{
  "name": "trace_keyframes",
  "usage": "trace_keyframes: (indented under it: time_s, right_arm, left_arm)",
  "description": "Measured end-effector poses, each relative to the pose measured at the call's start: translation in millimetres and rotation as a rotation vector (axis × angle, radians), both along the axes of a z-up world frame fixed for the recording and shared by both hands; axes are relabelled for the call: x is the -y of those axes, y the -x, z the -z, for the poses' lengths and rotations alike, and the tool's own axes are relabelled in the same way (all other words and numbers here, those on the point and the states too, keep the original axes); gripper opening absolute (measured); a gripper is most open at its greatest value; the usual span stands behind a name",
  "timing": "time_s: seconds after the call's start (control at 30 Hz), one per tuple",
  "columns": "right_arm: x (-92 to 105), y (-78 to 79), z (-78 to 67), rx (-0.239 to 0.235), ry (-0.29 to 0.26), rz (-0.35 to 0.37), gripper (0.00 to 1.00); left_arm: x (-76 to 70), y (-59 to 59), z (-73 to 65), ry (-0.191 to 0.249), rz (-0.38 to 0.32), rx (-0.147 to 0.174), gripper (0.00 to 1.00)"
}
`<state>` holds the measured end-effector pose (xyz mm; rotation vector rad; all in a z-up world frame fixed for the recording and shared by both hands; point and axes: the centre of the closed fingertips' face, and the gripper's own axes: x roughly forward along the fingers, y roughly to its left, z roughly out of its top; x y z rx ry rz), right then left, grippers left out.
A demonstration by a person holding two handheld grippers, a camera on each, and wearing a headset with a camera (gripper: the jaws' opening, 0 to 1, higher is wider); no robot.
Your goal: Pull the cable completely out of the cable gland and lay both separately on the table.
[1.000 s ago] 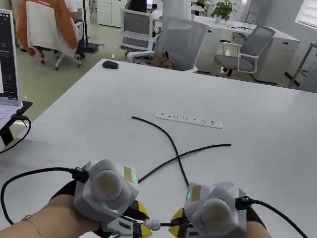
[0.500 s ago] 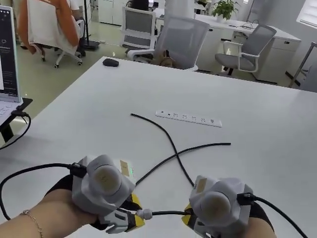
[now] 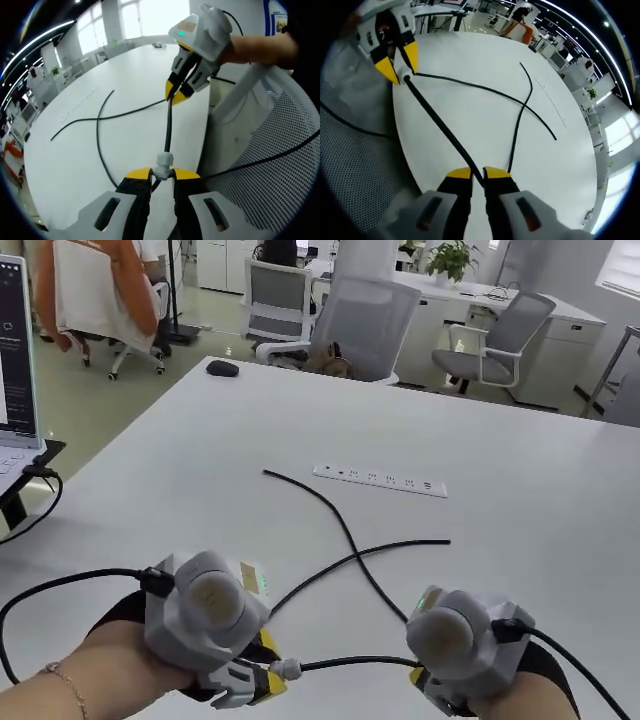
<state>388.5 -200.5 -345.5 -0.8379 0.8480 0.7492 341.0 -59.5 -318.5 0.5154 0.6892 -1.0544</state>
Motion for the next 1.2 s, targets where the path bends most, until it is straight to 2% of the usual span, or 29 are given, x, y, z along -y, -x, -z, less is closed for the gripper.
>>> trace_keyframes:
  time_s: [0.1,0.17,0.2,0.27,0.3,0.33,0.37,0.4,0.43,0.53,0.57,0.7,0.8,1.03,1.17,1.2]
  right_arm:
    - [2.8,2.9,4.5,-0.005,0.046,-0.007,0.06]
    - [1.4,15.1,15.3,-0.051,0.142,-0.095,0.06]
    - [0.0,19.7,19.1,-0.069,0.165,-0.12,0.07]
    - [-16.4,21.6,18.4,-0.048,0.139,-0.18,0.17]
    - [-34.4,24.4,14.9,-0.039,0.071,-0.21,0.21]
    - [-44.5,29.5,14.2,-0.057,0.033,-0.219,0.22]
    - [-55.4,34.4,13.3,-0.062,0.009,-0.273,0.21]
    - [-68.4,38.3,10.1,-0.042,-0.009,-0.352,0.21]
    - [-74.4,40.3,7.7,-0.028,-0.014,-0.38,0.21]
    - [-102.1,53.1,-1.3,-0.034,-0.126,-0.446,0.19]
    - [-104.1,54.5,-3.2,-0.031,-0.132,-0.452,0.18]
    - [-96.1,52.3,1.7,-0.031,-0.088,-0.46,0.04]
    - [-95.6,53.0,2.5,-0.04,-0.097,-0.461,0.03]
    - [-93.8,55.8,6.5,-0.054,-0.077,-0.477,0.02]
    - [-97.4,60.2,4.0,-0.073,-0.109,-0.478,0.01]
    - [-95.9,59.7,4.4,-0.071,-0.1,-0.477,0.01]
  left_arm:
    - [0.4,-0.1,-0.8,0.004,-0.003,0.001,0.17]
    - [-0.4,0.6,0.1,-0.007,0.001,0.002,0.17]
    - [-0.6,1.2,1.6,-0.012,0.004,0.0,0.17]
    - [0.6,4.2,5.7,-0.021,0.016,-0.017,0.17]
    - [2.1,5.4,6.5,-0.028,0.025,-0.016,0.17]
    - [2.8,5.8,6.6,-0.033,0.031,-0.012,0.17]
    - [3.1,6.0,6.5,-0.034,0.034,-0.01,0.17]
    - [3.2,6.2,6.5,-0.032,0.035,-0.012,0.17]
    - [3.2,6.4,6.7,-0.033,0.037,-0.013,0.17]
    - [3.0,7.5,7.8,-0.04,0.045,-0.011,0.17]
    - [3.1,7.7,7.8,-0.04,0.048,-0.01,0.17]
    - [3.9,8.9,8.2,-0.042,0.054,-0.012,0.17]
    - [5.4,8.4,7.6,-0.038,0.056,-0.01,0.17]
    - [6.1,8.7,8.3,-0.038,0.061,-0.015,0.17]
    - [3.7,9.5,12.9,-0.07,0.07,-0.009,0.17]
    - [-0.8,8.0,15.4,-0.098,0.067,0.0,0.17]
